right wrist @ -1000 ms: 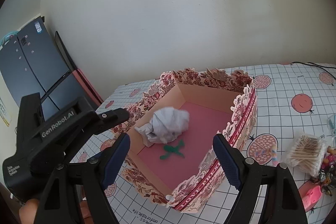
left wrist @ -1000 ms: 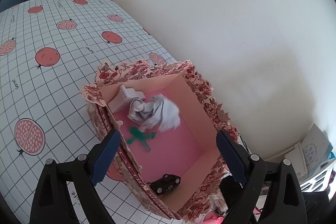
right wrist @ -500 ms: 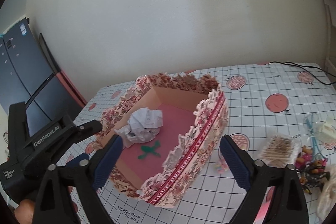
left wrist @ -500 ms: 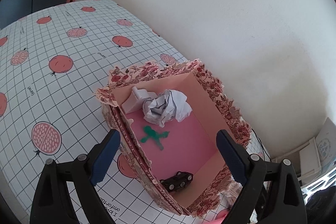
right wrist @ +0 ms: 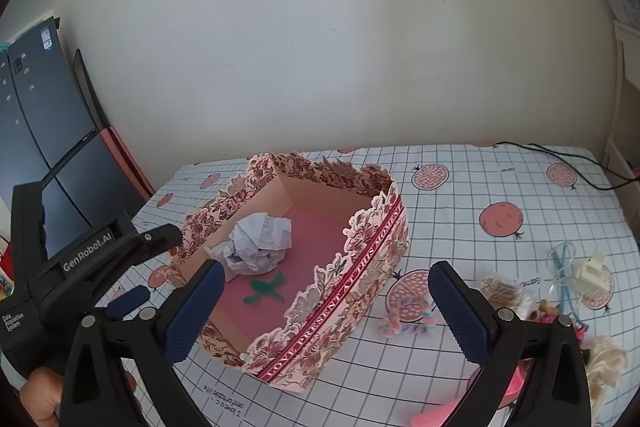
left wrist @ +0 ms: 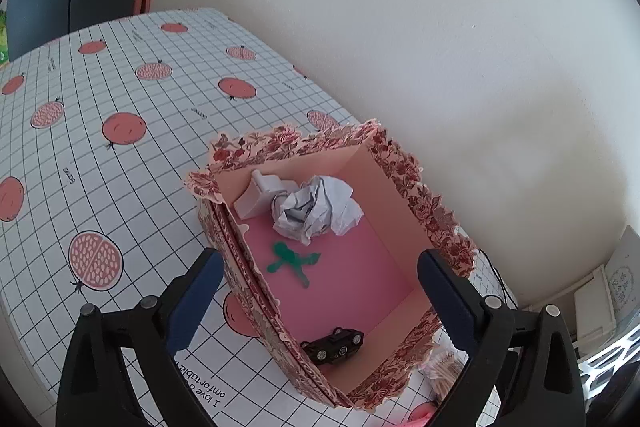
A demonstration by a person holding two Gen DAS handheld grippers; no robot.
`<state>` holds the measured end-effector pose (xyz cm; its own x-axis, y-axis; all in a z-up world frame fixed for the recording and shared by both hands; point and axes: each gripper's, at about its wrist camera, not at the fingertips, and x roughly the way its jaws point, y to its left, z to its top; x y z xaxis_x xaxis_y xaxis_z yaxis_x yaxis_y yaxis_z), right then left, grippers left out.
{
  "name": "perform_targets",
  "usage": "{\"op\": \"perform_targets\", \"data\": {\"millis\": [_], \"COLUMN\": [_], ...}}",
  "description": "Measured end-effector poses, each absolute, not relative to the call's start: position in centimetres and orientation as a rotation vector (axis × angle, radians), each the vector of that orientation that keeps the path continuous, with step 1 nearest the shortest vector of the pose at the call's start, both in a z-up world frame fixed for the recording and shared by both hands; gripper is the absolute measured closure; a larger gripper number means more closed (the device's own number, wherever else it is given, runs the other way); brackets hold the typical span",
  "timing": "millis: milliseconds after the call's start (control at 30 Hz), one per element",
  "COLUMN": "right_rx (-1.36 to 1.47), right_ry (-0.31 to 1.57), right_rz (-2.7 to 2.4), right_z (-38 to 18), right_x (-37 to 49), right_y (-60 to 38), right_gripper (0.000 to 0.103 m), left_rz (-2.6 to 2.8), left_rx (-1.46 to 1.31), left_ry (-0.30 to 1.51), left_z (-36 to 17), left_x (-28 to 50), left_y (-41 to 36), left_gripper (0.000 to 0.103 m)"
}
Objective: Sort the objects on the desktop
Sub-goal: 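Move both open tools away from the box toward the remaining pile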
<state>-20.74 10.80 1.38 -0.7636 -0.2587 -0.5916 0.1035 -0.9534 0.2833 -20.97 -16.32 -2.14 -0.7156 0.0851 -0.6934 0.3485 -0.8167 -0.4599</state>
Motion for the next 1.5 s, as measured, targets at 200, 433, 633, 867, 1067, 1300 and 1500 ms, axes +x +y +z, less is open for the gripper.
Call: {"op": "perform_targets", "data": {"millis": [200, 433, 633, 867, 1067, 1300, 1500], "right_rx": [0.981, 1.047, 1.059, 1.024, 1.016, 1.072, 1.099], "right_ry": [-0.344, -0.333, -0.338, -0.359, -0.361, -0.422, -0.454], "right_rz": [-2.762, -2.79, -2.83, -2.889, -2.943, -3.0, -3.039], "right_z": [2.0, 3.0, 4.2, 5.7, 6.6, 6.2, 5.7], "right_x": [-20.3, -19.8, -18.8, -17.2, -15.7, -14.6, -13.8], "right_y": [11.6, 13.1, 15.3, 18.3, 21.2, 25.0, 27.6], "right_gripper": [0.0, 0.0, 0.0, 0.0, 0.0, 0.0, 0.0], "left_rz": [-2.659, -2.665, -2.707, -2.761, -2.817, -2.869, -2.887], "left_rx": [1.042, 1.093, 1.124, 1.109, 1.132, 1.166, 1.264], "left_ry": [0.806, 0.736, 0.678, 0.605, 0.551, 0.492, 0.497], "left_z": [-1.1, -0.5, 0.6, 2.4, 3.3, 3.7, 2.8], "left_x": [-20.5, -20.5, -20.0, -19.2, -18.7, -18.6, -18.6], "left_y": [-15.3, -13.7, -11.3, -8.6, -6.1, -2.9, -0.1], "left_gripper": [0.0, 0.0, 0.0, 0.0, 0.0, 0.0, 0.0]}}
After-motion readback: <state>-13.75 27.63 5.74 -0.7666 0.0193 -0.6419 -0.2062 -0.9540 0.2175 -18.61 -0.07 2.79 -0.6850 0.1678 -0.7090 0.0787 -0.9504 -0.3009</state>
